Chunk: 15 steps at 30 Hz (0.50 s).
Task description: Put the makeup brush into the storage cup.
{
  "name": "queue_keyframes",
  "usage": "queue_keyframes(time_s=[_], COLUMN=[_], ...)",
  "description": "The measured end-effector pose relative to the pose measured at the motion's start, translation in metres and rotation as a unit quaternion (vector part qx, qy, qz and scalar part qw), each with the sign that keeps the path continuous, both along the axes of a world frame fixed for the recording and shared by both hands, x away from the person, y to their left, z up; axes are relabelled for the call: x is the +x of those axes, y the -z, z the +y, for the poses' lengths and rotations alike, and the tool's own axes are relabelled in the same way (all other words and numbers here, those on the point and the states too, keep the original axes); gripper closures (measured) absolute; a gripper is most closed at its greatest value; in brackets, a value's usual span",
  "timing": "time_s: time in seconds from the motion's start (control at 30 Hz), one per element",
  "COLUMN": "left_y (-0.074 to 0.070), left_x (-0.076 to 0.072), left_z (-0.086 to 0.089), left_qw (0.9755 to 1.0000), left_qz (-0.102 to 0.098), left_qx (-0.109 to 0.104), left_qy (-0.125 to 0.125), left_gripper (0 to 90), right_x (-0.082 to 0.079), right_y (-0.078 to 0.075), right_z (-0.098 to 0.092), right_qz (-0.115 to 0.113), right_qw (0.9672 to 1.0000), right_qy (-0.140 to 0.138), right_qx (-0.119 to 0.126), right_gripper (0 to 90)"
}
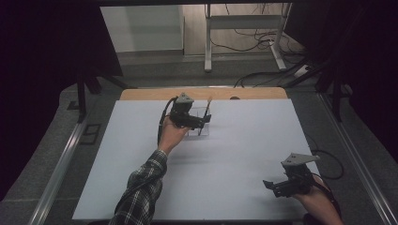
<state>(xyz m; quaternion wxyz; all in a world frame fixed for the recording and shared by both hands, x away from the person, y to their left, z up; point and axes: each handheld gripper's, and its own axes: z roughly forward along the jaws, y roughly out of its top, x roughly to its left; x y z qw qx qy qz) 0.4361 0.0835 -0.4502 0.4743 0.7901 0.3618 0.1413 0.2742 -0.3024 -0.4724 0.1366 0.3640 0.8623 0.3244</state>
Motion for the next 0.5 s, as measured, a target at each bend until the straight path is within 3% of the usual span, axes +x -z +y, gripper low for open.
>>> queue_keyframes(time_s=[0.23,0.5], left_y=[-0.001,-0.002], left_x=[-0.005,-0.012], left_z=[0.003,0.008], left_qw=[0.9999,0.9999], left_qz=[0.003,0.009], left_qx=[0.009,0.001], left_qy=[0.009,0.014], left_gripper=[0.0,0.0], right_x=[0.000,0.000], right_y=[0.000,0.000], right_z=[0.000,0.000], right_qz=[0.000,0.000], right_qw=[1.0000,1.0000], right_qy=[0.000,0.000], right_qx=[0.000,-0.001], right_gripper=[0.0,0.0])
